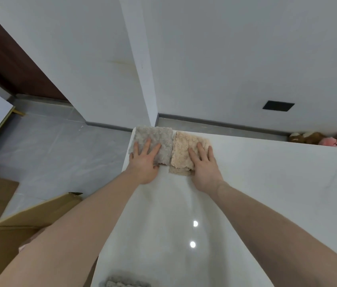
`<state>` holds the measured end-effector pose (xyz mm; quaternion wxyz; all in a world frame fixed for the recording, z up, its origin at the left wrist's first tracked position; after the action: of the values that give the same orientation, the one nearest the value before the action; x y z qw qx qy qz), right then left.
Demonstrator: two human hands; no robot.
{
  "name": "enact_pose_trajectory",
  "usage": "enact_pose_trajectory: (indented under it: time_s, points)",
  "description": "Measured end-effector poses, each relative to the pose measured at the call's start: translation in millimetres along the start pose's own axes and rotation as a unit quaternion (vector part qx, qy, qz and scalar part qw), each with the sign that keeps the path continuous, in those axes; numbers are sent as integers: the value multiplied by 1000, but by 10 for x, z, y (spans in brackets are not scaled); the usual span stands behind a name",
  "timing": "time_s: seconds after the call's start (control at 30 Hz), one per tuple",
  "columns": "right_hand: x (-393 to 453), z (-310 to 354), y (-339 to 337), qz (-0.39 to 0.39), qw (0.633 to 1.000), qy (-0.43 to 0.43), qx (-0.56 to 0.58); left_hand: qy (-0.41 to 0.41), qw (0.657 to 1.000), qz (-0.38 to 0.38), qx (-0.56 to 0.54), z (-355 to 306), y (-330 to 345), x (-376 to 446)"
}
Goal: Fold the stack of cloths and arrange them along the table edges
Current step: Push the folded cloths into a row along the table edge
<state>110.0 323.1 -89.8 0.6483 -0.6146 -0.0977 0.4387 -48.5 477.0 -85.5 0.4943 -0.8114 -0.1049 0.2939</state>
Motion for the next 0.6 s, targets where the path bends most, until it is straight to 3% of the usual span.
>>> enact_pose_trajectory:
  time_s: [0.17, 0.33, 0.6]
  points:
    - [-597, -10, -16, -11, 999, -16, 37, 21, 999, -19, 27, -66, 38, -724]
    - [-1629, 15, 386, 2, 996, -84, 43, 8, 1000, 15, -23, 5, 380, -2005]
    - [-2853, -142, 794, 57, 993, -33, 99, -131, 975, 100, -146, 116, 1167, -3571]
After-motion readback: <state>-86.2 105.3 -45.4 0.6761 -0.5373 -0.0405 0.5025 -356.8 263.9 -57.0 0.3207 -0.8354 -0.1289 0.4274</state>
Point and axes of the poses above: each hand's wrist, its own x-axis towards the middle knuckle, its own y-axis out of the palm, z = x × y, the point moved 6 cm from there along x, towards the middle knuckle, and after that the axes turned 12 degrees about y, right-handed, at the moved point
